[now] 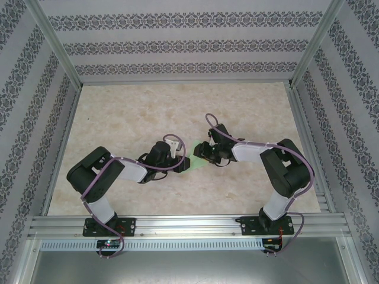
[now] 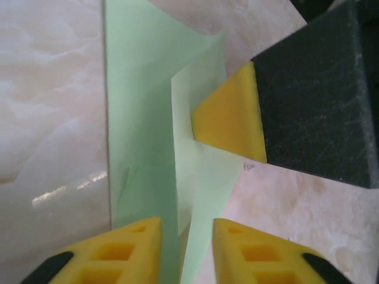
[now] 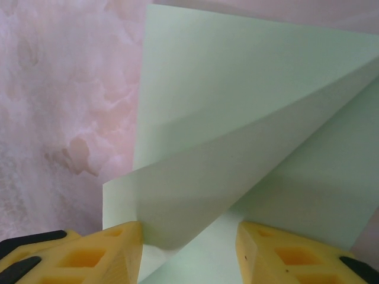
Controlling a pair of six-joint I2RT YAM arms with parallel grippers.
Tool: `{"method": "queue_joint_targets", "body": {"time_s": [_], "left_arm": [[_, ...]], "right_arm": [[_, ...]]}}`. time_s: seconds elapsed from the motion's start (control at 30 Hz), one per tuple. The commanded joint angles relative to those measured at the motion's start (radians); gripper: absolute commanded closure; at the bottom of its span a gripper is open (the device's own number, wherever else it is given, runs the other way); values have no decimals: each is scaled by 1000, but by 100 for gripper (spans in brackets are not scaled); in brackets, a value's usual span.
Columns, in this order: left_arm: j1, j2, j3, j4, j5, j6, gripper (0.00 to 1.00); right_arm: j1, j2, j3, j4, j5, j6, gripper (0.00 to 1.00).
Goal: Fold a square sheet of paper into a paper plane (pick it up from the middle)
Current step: Fourth fold the wing at the center of the table.
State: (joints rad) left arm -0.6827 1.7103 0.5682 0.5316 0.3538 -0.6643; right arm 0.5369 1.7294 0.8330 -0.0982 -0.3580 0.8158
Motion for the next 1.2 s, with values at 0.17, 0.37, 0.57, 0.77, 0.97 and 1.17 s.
{"method": "queue_joint_targets", "body": {"time_s": [0.17,0.37,0.57,0.77,0.97,1.17], "left_arm": [[51,-214,42,-250,-87,-5,50],[81,-248,52,-287,-12,-34,45],[103,-222,87,-331,52,-29,51],[120,-134,138,-351,169,-25,57],[119,-47,167,-289,282,-46,70],[120,1,195,-307,310,-24,75]], "right_arm": [[14,66,29,-125,81,-20,52],[20,87,36,-202,120,-51,53],[20,105,40,-260,133,-85,55],[19,140,82,-351,166,-84,56],[21,177,125,-424,184,-76,49],[23,218,160,-480,195,-64,44]]}}
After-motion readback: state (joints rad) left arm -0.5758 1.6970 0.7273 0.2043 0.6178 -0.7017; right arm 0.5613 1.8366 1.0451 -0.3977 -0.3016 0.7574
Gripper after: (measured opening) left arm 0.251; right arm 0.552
